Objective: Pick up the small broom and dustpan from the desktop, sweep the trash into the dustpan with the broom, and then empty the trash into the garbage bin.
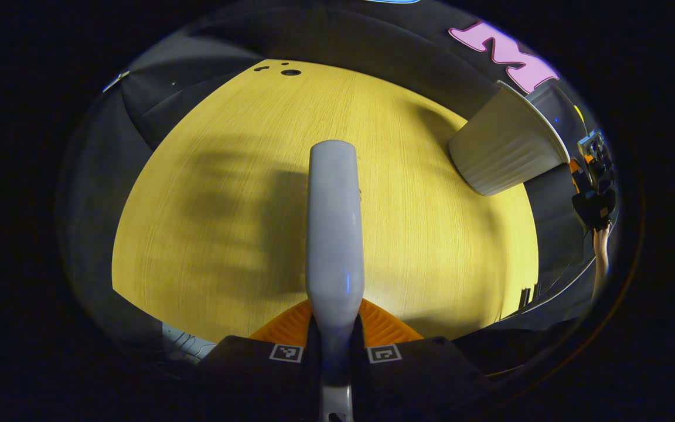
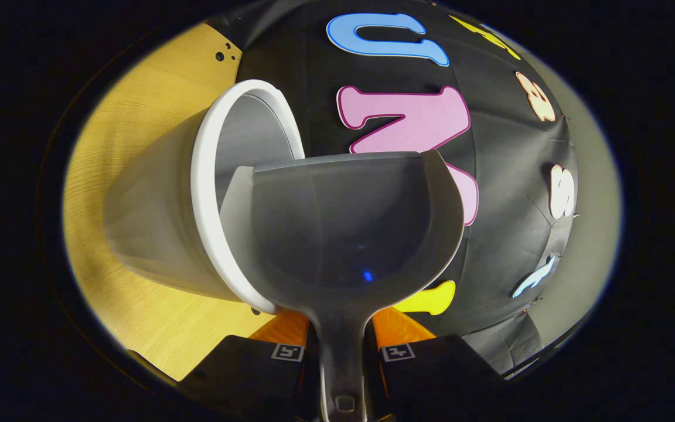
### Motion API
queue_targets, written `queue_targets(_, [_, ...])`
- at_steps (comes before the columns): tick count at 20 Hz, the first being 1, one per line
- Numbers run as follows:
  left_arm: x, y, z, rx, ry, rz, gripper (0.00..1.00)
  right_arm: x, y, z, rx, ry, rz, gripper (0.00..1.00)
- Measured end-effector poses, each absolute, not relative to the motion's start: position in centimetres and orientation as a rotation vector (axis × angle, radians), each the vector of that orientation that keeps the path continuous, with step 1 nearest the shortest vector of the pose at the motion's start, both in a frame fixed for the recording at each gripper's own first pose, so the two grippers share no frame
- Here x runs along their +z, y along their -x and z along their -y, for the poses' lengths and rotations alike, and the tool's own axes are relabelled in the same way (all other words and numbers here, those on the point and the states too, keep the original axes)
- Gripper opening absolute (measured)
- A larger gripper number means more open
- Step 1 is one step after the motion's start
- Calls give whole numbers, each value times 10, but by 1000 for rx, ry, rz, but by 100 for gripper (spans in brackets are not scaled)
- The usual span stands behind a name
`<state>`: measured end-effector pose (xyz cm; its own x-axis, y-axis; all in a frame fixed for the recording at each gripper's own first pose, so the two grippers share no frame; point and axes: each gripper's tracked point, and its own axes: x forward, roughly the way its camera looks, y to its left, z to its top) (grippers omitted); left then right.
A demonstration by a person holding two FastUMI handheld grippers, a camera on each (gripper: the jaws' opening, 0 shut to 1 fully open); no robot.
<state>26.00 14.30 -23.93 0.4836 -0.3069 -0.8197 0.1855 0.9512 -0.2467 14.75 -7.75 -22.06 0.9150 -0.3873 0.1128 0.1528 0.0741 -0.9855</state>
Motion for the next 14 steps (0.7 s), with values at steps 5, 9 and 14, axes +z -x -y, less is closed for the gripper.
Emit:
queue_targets(5, [-234,-261,-141,-295,112,-998,25,-224,-150,84,-398,1295,-259,33])
queue_targets(9, [-230,-266,-143,-296,101,-988,25,-220,-149,81,-408,1077,-297,33])
queue_targets(14, [-231,-264,-144,-293,129,-990,22,-204,-146,54,-366,870,-292,33])
